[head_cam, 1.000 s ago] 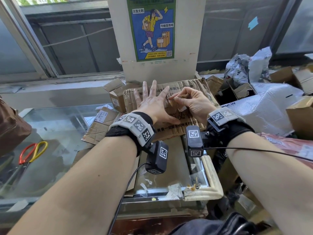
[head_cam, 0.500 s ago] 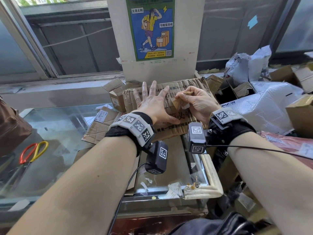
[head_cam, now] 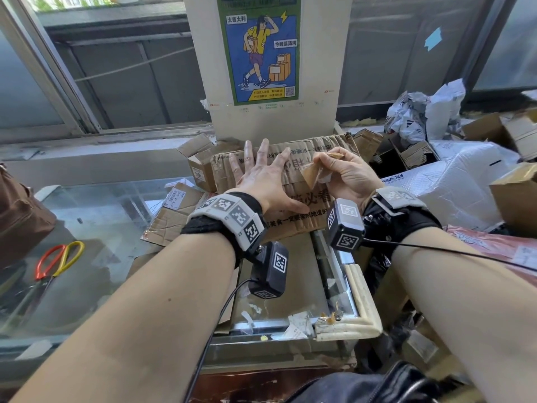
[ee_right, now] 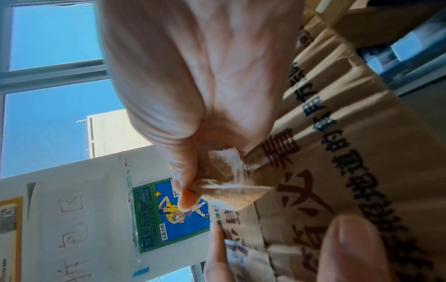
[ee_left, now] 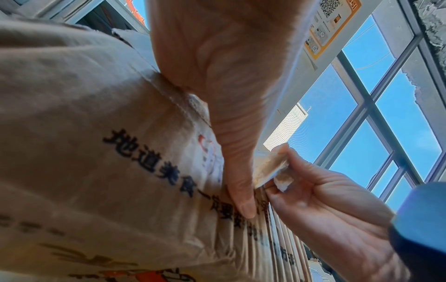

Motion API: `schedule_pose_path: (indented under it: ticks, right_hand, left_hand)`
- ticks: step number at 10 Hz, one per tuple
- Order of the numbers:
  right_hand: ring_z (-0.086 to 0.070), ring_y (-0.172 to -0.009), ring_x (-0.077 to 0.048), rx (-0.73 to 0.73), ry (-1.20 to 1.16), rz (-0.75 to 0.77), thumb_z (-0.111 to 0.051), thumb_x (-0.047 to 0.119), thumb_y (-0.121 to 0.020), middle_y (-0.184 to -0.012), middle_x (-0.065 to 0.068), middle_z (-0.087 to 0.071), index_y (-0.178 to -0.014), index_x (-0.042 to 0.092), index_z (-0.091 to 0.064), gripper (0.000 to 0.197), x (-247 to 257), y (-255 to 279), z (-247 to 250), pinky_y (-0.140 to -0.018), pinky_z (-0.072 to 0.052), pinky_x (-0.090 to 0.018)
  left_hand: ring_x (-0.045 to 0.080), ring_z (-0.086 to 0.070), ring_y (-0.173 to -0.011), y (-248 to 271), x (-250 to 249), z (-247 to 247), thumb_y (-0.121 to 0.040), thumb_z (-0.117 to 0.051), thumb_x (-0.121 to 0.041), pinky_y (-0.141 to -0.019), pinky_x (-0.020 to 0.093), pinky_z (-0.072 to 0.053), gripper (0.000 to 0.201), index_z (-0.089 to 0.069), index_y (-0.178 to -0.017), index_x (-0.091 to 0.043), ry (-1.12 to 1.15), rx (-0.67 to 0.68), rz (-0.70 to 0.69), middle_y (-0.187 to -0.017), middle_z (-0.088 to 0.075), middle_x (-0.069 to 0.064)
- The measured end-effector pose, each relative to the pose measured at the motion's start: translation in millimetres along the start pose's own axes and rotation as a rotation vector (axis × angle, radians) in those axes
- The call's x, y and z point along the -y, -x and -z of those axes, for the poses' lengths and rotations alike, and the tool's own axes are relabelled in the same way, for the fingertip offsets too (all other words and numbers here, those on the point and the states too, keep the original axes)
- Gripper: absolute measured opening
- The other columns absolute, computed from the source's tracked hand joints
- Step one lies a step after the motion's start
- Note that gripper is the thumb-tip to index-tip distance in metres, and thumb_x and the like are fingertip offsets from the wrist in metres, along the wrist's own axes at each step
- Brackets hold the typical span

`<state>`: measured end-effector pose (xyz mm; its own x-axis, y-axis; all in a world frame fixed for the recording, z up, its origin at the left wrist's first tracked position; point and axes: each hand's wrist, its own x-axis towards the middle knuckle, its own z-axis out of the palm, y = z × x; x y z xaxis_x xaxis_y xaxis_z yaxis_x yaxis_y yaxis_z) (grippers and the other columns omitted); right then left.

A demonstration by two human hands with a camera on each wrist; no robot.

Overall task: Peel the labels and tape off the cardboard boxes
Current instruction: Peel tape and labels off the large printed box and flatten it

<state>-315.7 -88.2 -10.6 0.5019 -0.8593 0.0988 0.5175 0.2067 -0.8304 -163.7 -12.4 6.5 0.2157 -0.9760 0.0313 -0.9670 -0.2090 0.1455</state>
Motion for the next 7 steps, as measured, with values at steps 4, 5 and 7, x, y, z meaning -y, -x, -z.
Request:
schedule_pose_path:
  ticks: [4,5,7]
  right_hand:
    - [-0.071,-0.084,-0.03,-0.053,-0.032,0.052,-0.046,-0.002,-0.094,-0.089,-0.017,-0.073,-0.076,0.01,-0.044,0.022,-5.0,-2.9,1.0,-0.079,-0.055,-0.045]
    - [-0.07,-0.083,-0.03,-0.109,0.024,0.072,-0.047,0.0,-0.096,-0.082,-0.014,-0.073,-0.077,0.011,-0.043,0.021,-7.1,-2.9,-2.2,-0.079,-0.056,-0.045]
    - [-0.07,-0.07,-0.026,-0.138,0.028,0.078,-0.044,0.001,-0.097,-0.071,-0.012,-0.07,-0.08,0.009,-0.043,0.019,-6.6,-1.9,-4.7,-0.066,-0.059,-0.038]
  left_hand:
    - [0.033,0.028,-0.143,-2.4,1.1,1.0,-0.056,-0.071,-0.078,-0.111,0.058,0.02,0.125,-0.001,-0.152,-0.041,-0.011,0.001,0.017,-0.16,0.02,0.003]
    - [0.033,0.028,-0.143,-3.2,1.3,1.2,-0.056,-0.071,-0.077,-0.111,0.058,0.02,0.124,-0.001,-0.152,-0.041,-0.014,0.006,0.018,-0.16,0.02,0.003]
    - [0.033,0.028,-0.143,-5.1,2.0,1.9,-0.056,-0.071,-0.078,-0.111,0.058,0.02,0.124,-0.001,-0.152,-0.041,-0.011,0.009,0.02,-0.16,0.019,0.003]
